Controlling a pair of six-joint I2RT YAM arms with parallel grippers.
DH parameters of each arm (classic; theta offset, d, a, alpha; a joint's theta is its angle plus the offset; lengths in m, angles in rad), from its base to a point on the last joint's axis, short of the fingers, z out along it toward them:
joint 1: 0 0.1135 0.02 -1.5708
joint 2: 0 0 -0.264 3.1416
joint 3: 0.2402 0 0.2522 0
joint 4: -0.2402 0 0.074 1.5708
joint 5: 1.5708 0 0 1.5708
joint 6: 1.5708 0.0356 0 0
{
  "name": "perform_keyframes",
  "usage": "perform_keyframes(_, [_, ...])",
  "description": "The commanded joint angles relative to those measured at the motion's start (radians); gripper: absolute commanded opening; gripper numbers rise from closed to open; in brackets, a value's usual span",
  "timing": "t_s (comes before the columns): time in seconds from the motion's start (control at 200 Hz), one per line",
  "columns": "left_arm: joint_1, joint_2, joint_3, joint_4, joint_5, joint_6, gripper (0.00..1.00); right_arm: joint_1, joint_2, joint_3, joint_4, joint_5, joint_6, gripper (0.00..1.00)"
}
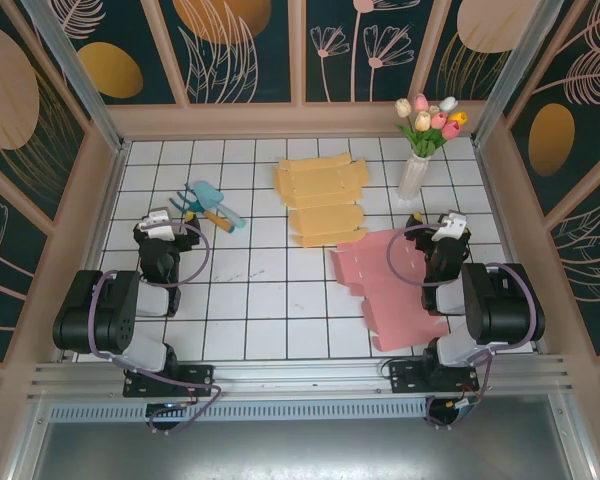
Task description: Fold the paper box
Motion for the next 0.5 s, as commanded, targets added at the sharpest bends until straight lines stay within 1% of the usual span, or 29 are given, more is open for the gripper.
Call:
perform_keyframes(0.0, [0.008, -0.008, 0.007, 0.013, 0.017, 0.011, 0.99, 0.002, 0.009, 0.013, 0.019, -0.005, -0.012, 0.99])
perform_keyframes(0.495, [0.009, -0.007, 0.010, 0.009, 0.020, 0.009, 0.99, 0.002, 0.008, 0.014, 0.019, -0.006, -0.012, 0.99])
